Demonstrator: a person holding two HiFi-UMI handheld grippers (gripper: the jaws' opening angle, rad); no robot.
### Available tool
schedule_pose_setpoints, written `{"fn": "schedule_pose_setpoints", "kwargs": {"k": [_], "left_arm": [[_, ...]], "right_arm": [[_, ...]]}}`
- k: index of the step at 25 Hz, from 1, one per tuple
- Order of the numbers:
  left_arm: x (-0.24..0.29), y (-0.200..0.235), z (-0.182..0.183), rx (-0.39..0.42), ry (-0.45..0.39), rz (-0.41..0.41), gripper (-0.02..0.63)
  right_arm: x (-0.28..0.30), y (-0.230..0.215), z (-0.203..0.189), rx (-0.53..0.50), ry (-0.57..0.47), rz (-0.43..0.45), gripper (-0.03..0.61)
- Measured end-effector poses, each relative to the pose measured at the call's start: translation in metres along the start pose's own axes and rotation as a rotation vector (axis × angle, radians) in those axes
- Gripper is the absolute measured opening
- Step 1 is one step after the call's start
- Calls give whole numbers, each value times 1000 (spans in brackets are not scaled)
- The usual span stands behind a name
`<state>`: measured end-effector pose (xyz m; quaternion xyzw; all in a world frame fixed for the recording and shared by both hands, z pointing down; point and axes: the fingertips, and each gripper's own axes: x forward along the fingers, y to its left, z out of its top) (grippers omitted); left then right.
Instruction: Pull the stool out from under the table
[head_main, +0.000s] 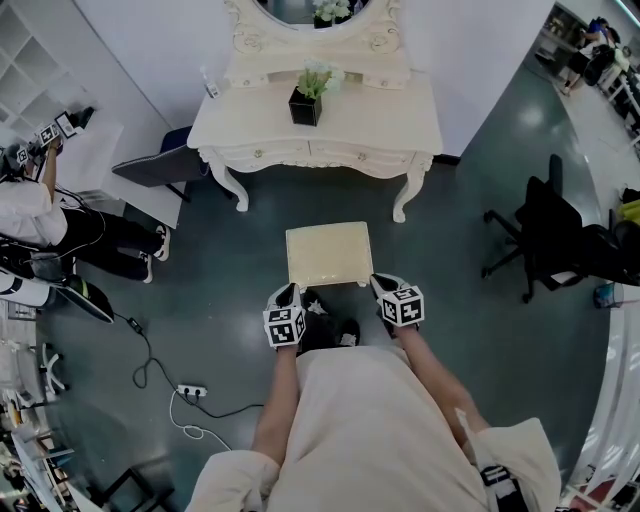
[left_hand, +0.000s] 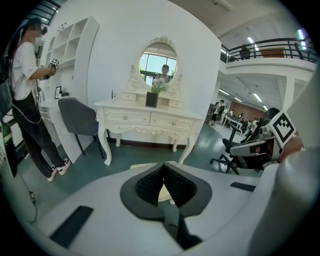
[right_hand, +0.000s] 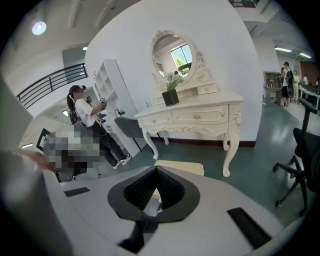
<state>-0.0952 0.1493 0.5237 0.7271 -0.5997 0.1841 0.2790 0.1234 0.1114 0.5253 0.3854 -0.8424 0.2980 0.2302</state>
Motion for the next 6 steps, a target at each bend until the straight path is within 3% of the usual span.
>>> {"fn": "schedule_pose_setpoints", "kwargs": {"k": [6], "left_arm": [[0,1,1,-1,5,3,15]], "right_arm": [[1,0,0,-1,7,3,43]]}}
